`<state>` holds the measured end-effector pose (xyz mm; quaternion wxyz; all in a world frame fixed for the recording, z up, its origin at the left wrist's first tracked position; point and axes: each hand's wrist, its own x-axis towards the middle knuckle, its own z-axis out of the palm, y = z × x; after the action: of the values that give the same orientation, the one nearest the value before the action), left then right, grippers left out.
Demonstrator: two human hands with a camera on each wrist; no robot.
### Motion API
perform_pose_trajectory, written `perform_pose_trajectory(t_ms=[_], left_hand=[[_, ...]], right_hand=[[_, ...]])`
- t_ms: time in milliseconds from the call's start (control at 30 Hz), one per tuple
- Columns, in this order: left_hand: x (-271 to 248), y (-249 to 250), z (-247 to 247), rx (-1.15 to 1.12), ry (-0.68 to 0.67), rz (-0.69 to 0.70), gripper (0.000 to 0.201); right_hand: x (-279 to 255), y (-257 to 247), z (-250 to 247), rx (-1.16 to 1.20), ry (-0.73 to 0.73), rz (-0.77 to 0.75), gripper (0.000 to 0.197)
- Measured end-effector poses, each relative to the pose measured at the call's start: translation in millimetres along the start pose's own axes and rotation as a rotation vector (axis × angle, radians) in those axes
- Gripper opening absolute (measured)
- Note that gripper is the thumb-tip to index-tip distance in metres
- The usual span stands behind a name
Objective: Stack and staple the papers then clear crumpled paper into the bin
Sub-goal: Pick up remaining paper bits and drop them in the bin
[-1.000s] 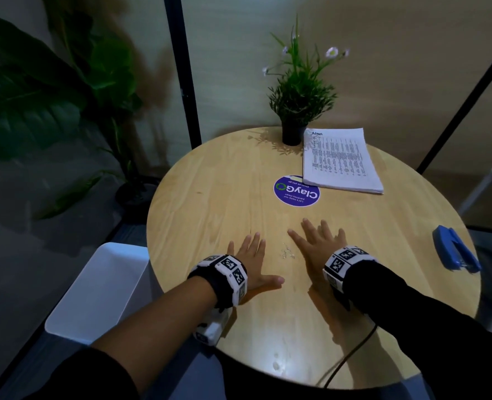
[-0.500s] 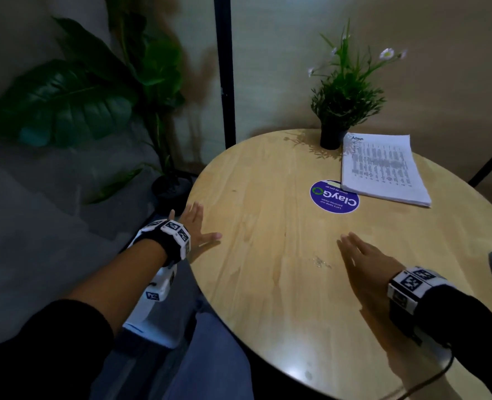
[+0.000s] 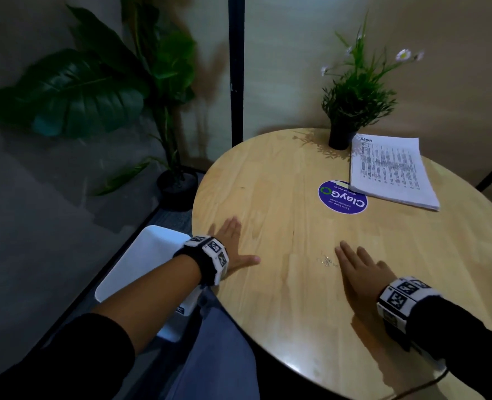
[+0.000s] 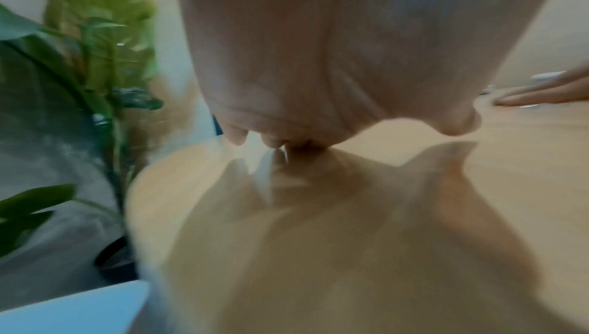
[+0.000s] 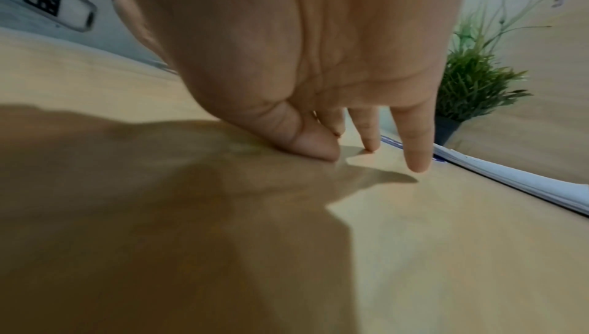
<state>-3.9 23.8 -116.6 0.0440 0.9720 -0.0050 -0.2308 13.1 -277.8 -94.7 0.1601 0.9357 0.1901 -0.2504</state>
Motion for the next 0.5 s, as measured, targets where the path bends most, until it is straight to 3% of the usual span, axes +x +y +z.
perform_pose_trajectory(t_ms=[267, 400, 500], left_hand=[[-9, 109, 19, 0.034, -0.018, 0.270, 0.106], [-9, 123, 16, 0.019, -0.052, 0.279, 0.101], [-11, 121, 10, 0.018, -0.045, 0.221, 0.100]], right_hand=[[-12, -15, -11, 0.017, 0.025, -0.143, 0.070], [-17, 0, -19, 0.278, 0.275, -0.107, 0.034], [-19, 14, -26, 0.428, 0.319, 0.003, 0.015]])
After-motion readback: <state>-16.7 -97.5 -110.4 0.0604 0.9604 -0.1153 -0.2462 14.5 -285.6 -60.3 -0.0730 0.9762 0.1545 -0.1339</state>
